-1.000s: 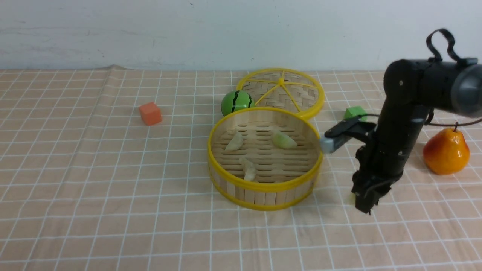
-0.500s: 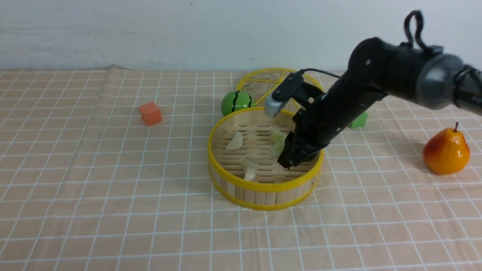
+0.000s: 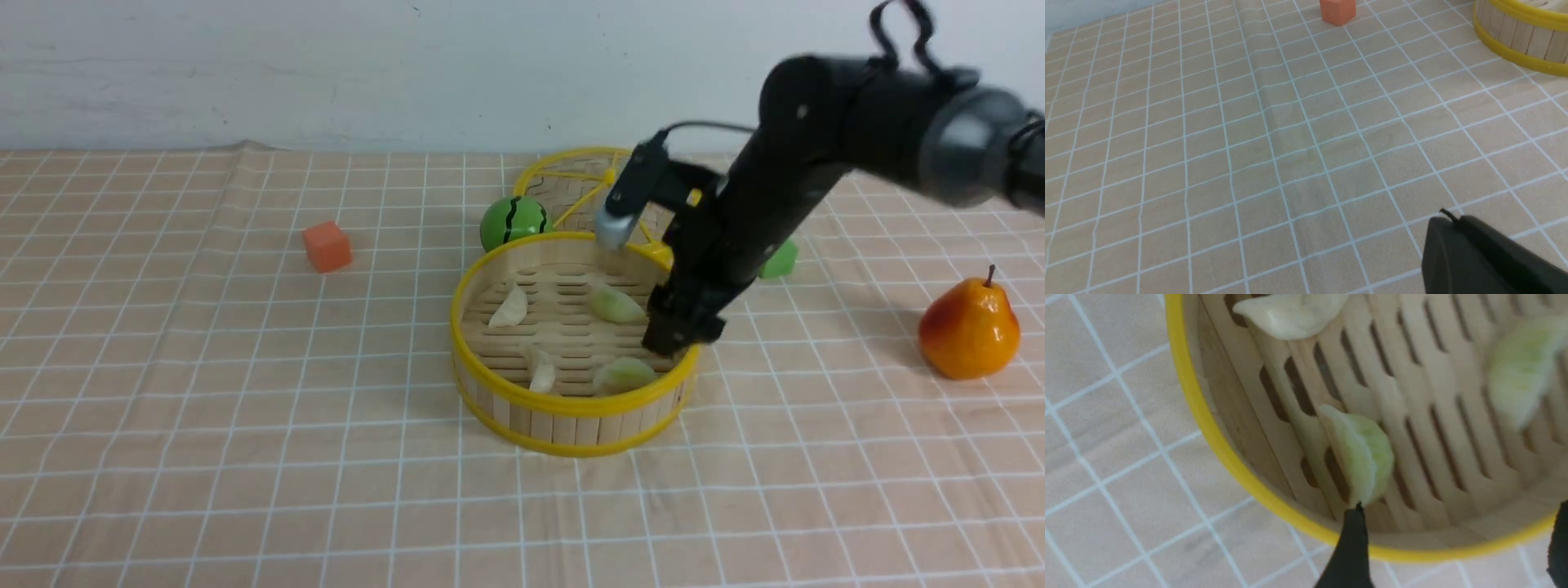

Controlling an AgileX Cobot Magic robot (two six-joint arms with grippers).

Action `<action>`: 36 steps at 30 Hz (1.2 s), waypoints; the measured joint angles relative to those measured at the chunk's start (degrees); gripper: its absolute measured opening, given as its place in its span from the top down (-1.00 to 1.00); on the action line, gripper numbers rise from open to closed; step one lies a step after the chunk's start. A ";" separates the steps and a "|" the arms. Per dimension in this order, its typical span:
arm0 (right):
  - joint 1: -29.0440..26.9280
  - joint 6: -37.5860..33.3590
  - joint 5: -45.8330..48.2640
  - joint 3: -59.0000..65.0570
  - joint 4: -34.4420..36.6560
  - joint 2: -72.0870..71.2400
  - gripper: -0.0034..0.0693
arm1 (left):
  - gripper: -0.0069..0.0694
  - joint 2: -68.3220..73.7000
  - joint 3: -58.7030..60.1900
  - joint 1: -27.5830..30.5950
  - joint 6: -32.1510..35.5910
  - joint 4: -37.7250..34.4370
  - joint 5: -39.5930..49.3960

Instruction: Put the dumplings into the steamer on the table with the brown tablecloth.

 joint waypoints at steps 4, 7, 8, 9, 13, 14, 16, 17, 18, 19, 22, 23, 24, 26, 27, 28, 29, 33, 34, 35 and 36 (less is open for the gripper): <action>0.00 8.63 4.28 -6.26 -3.94 -9.66 -0.56 | 0.77 0.00 0.00 0.00 -0.12 0.00 0.00; 0.00 13.24 4.86 -7.59 -6.47 -18.47 -0.35 | 0.77 0.00 0.00 0.00 -0.25 -0.11 0.14; 0.00 13.45 4.83 -7.58 -6.47 -19.78 -0.35 | 0.77 0.00 0.00 0.00 -0.31 -0.12 0.20; 0.00 14.92 5.43 -7.73 -7.68 -24.38 -0.22 | 0.77 0.00 0.00 0.00 -0.70 -0.55 0.18; 0.00 17.13 5.69 -7.67 -9.16 -36.71 0.18 | 0.76 0.00 0.00 0.00 -1.19 -1.16 0.18; 0.00 18.07 5.07 -6.98 -9.15 -39.14 0.27 | 0.75 0.00 0.00 0.00 -1.19 -1.16 0.18; 0.00 21.00 3.05 -3.74 -9.09 -46.14 0.51 | 0.75 0.00 0.00 0.00 -1.19 -1.16 0.18; 0.00 21.35 3.05 -3.27 -9.09 -46.14 0.51 | 0.74 0.00 0.00 0.00 -1.19 -1.16 0.18; 0.00 24.27 0.27 1.55 -8.94 -52.15 0.68 | 0.74 0.00 0.00 0.00 -1.19 -1.16 0.18; 0.00 24.27 -0.13 2.29 -8.94 -52.15 0.70 | 0.74 0.00 0.00 0.00 -1.19 -1.16 0.18; 0.00 27.19 -8.66 16.41 -8.94 -62.67 0.92 | 0.74 0.00 0.00 0.00 -1.21 -1.16 0.18; 0.00 27.64 -15.81 26.04 -8.94 -68.02 0.96 | 0.74 0.00 0.00 0.00 -1.26 -1.16 0.18; 0.00 27.77 -16.88 27.31 -8.94 -69.29 0.96 | 0.74 0.00 0.00 0.00 -1.26 -1.16 0.18; 0.00 27.89 -27.02 39.49 -9.00 -74.49 0.96 | 0.74 0.00 0.00 0.00 -1.26 -1.16 0.18; 0.00 27.95 -37.71 52.14 -9.12 -78.37 0.96 | 0.74 0.00 0.00 0.00 -1.26 -1.16 0.18; 0.00 27.95 -38.85 53.56 -9.12 -78.80 0.96 | 0.74 0.00 0.00 0.00 -1.26 -1.16 0.18; 0.00 27.95 -46.64 63.24 -9.12 -81.37 0.96 | 0.73 0.00 0.00 0.00 -1.26 -1.16 0.18; 0.00 28.00 -65.80 89.28 -9.12 -84.94 0.96 | 0.72 0.00 0.00 0.00 -1.26 -1.16 0.18; 0.00 28.00 -67.77 93.22 -9.12 -85.08 0.96 | 0.72 0.00 0.00 0.00 -1.26 -1.16 0.18; 0.00 28.00 -70.69 96.92 -9.12 -85.13 0.96 | 0.72 0.00 0.00 0.00 -1.26 -1.16 0.26; 0.00 28.00 -72.08 100.01 -9.12 -85.13 0.96 | 0.72 0.00 0.00 0.00 -1.26 -1.16 0.26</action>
